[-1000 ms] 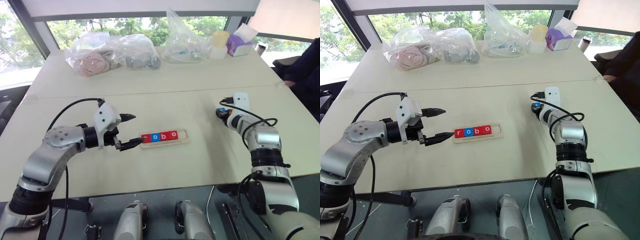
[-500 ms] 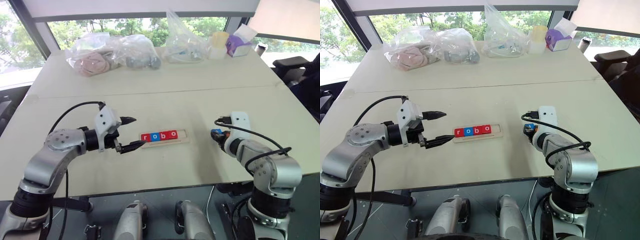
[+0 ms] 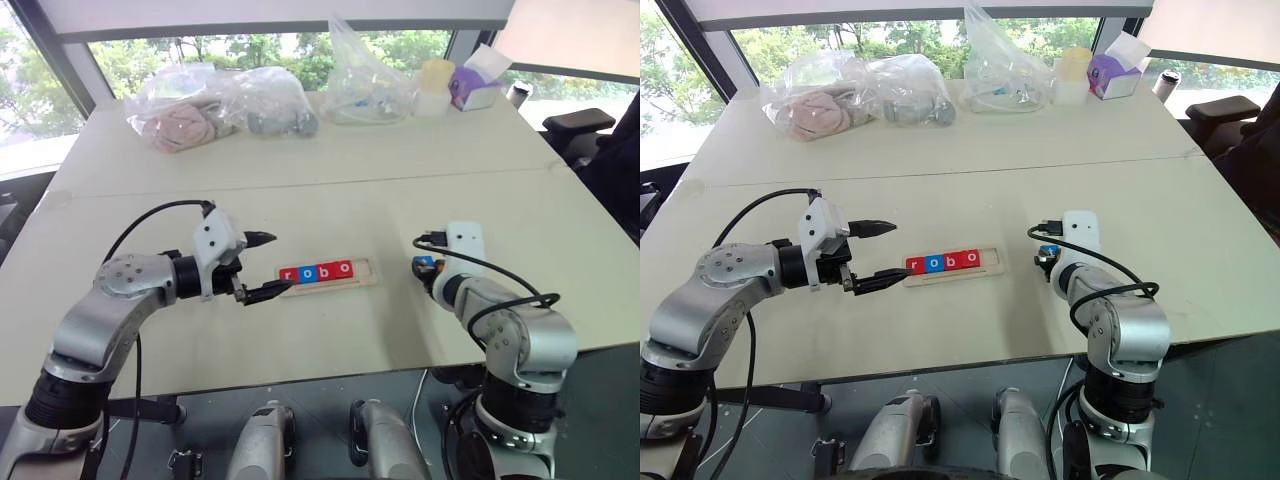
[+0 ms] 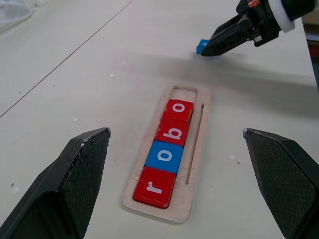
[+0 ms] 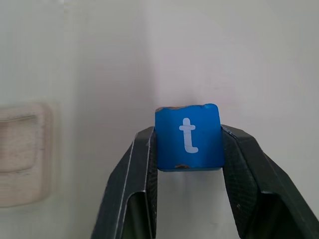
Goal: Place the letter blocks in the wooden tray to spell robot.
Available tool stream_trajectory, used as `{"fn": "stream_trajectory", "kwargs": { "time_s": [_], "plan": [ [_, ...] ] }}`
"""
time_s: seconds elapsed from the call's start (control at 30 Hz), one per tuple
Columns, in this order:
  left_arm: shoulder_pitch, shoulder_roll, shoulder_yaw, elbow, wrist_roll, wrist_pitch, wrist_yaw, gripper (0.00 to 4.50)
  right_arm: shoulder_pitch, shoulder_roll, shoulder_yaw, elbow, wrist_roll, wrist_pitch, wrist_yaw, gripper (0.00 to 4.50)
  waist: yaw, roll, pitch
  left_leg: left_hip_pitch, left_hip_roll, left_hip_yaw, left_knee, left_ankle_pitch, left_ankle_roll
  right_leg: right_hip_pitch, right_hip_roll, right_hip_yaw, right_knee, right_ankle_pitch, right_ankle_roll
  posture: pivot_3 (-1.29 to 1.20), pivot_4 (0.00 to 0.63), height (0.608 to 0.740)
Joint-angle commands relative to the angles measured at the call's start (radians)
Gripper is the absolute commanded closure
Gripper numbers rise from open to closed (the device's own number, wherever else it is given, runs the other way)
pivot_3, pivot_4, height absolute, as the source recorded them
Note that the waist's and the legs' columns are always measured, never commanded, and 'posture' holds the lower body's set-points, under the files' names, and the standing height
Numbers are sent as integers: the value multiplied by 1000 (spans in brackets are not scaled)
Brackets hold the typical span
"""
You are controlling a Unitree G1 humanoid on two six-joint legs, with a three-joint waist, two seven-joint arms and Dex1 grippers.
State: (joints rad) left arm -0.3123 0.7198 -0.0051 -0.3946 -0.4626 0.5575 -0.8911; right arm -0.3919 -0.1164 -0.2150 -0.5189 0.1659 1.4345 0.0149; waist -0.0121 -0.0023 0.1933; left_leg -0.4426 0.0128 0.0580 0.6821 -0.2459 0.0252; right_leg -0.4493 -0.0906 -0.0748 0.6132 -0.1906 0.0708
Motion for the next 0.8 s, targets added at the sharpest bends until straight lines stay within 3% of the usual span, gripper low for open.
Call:
{"fn": "stream_trajectory", "kwargs": {
  "time_s": [0.03, 0.07, 0.17, 0.23, 0.33, 0.5, 0.63, 0.8],
  "plan": [
    [10, 11, 26, -33, -6, -10, 3, 0, -17, 0, 4, -1, -2, -39, 2, 3318, 0, 0, 0, 0, 0, 0, 0, 0, 0, 0, 0, 0, 0, 0, 0, 0, 150, 725],
    [12, 12, 26, -35, -6, -10, 4, 0, -20, -5, 8, 3, 1, -45, 8, 2274, 0, 0, 0, 0, 0, 0, 0, 0, 0, 0, 0, 0, 0, 0, 0, 0, 150, 725],
    [12, 12, 27, -37, -8, -8, 8, 0, -31, -44, 35, 1, 20, -49, 49, 703, 0, 0, 0, 0, 0, 0, 0, 0, 0, 0, 0, 0, 0, 0, 0, 0, 150, 725],
    [17, 13, 29, -43, -9, -7, 11, 0, -34, -129, 91, -11, 46, -42, 116, 72, 0, 0, 0, 0, 0, 0, 0, 0, 0, 0, 0, 0, 0, 0, 0, 0, 150, 725],
    [18, 13, 29, -45, -11, -6, 12, 0, -54, -440, 211, -27, 144, -198, 451, 72, 3, 2, 2, 0, -1, 0, 0, 0, 0, 0, -1, 0, -1, 0, 0, 0, 150, 725],
    [3, 12, 21, -30, -8, -12, 8, 0, -15, -754, 239, 104, 191, -632, 912, 72, 1, 0, 2, 0, -1, -1, -2, 0, 0, 1, -1, 0, -3, -3, 4, 0, 150, 725],
    [-15, 9, 17, -15, -3, -18, 5, 0, -13, -873, 301, 348, 118, -993, 1169, 72, 2, 0, 2, 0, 0, 0, -1, 0, 0, 1, 0, 0, -3, -3, 4, 0, 150, 725],
    [-23, 7, 14, -14, -1, -18, 7, 0, -138, -849, 388, 686, -15, -1273, 1258, 72, -2, 0, 2, 1, 0, 1, 1, 0, 0, 2, 0, 0, -3, -2, 4, 0, 150, 725]
  ]
}}
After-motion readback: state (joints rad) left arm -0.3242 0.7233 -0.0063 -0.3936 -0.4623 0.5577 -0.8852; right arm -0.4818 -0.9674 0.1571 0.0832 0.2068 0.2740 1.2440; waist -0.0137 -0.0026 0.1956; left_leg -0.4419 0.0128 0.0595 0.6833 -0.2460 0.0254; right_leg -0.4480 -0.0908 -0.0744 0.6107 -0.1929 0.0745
